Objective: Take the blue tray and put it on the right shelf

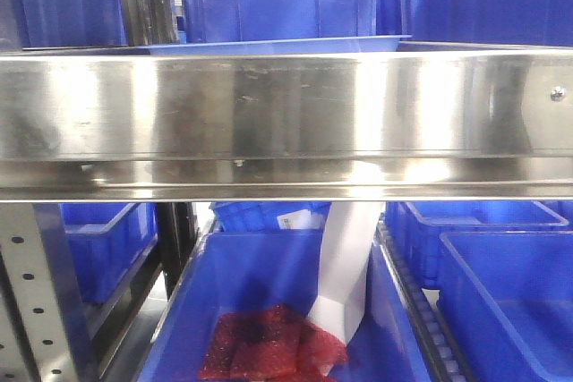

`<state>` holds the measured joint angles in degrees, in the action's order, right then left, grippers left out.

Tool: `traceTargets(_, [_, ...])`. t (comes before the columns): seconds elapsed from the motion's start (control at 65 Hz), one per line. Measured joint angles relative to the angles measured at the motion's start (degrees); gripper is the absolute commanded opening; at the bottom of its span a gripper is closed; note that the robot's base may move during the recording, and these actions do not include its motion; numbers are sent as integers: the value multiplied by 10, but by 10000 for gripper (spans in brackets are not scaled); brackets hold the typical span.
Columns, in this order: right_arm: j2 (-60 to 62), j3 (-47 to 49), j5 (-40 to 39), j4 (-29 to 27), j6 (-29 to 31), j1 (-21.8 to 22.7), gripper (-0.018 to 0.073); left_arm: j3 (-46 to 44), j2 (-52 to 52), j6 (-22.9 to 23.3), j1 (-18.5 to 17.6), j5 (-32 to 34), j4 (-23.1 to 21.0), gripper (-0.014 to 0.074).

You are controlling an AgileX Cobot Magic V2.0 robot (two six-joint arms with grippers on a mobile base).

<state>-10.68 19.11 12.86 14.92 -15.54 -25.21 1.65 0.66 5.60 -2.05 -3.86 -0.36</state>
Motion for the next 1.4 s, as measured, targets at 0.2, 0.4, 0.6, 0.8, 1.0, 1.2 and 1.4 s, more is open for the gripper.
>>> traceTargets(0.2, [0, 0, 0, 0, 0, 0, 56, 0, 0, 0, -2, 0, -1, -48])
traceTargets(0.4, [0, 0, 0, 0, 0, 0, 56, 0, 0, 0, -2, 0, -1, -48])
traceTargets(0.6, [0, 0, 0, 0, 0, 0, 56, 0, 0, 0, -2, 0, -1, -48])
traceTargets(0.8, [0, 0, 3, -6, 23, 12, 56, 0, 0, 0, -2, 0, -1, -48])
traceTargets(1.0, [20, -18, 11, -97, 118, 122, 56, 0, 0, 0, -2, 0, -1, -48])
traceTargets(1.2, [89, -103, -13, -155, 151, 238, 56, 0, 0, 0, -2, 0, -1, -48])
traceTargets(1.4, [112, -203, -66, -163, 152, 255, 56, 0, 0, 0, -2, 1, -1, -48])
